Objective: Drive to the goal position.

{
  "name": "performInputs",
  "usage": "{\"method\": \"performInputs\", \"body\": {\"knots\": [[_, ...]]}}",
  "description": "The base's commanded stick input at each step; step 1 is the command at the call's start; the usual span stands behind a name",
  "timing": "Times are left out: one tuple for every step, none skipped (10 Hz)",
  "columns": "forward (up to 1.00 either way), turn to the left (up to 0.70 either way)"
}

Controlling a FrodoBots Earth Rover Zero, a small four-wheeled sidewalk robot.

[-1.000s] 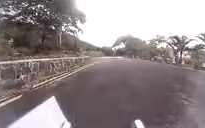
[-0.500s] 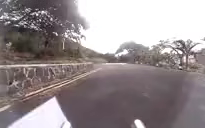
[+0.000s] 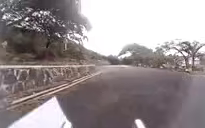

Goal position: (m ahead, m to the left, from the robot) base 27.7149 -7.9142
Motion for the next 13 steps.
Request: {"method": "performInputs", "body": {"knots": [[1.0, -0.22], [1.0, 0.0], [1.0, 0.0], [1.0, 0.0], [1.0, 0.0], [1.0, 0.0], [1.0, -0.4], [1.0, -0.4], [1.0, -0.22], [1.0, 0.0], [1.0, 0.0], [1.0, 0.0], [1.0, 0.0]]}}
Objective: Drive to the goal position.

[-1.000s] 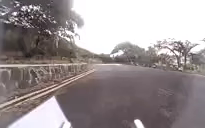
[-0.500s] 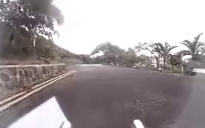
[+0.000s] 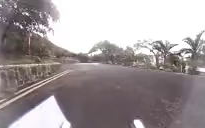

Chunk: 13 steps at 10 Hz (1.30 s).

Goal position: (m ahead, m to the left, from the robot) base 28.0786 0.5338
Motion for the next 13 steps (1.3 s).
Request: {"method": "performInputs", "body": {"knots": [[1.0, 0.0], [1.0, 0.0], [1.0, 0.0], [1.0, 0.0], [1.0, 0.0], [1.0, 0.0], [1.0, 0.0], [1.0, 0.0], [1.0, 0.0], [1.0, 0.0], [1.0, 0.0], [1.0, 0.0], [1.0, 0.0]]}}
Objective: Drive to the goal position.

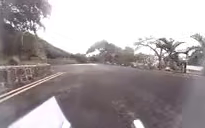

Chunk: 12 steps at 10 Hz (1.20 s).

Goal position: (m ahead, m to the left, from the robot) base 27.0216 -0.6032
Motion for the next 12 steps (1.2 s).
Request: {"method": "performInputs", "body": {"knots": [[1.0, 0.0], [1.0, 0.0], [1.0, 0.0], [1.0, 0.0], [1.0, 0.0], [1.0, 0.0], [1.0, 0.0], [1.0, 0.0], [1.0, 0.0], [1.0, 0.0], [1.0, 0.0], [1.0, 0.0]]}}
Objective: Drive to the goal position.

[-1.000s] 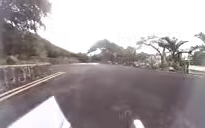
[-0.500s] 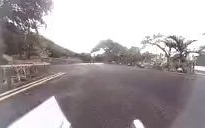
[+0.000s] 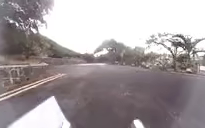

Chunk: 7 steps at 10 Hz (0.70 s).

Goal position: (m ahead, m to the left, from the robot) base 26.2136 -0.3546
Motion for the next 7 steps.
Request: {"method": "performInputs", "body": {"knots": [[1.0, 0.0], [1.0, 0.0], [1.0, 0.0], [1.0, 0.0], [1.0, 0.0], [1.0, 0.0], [1.0, 0.0]]}}
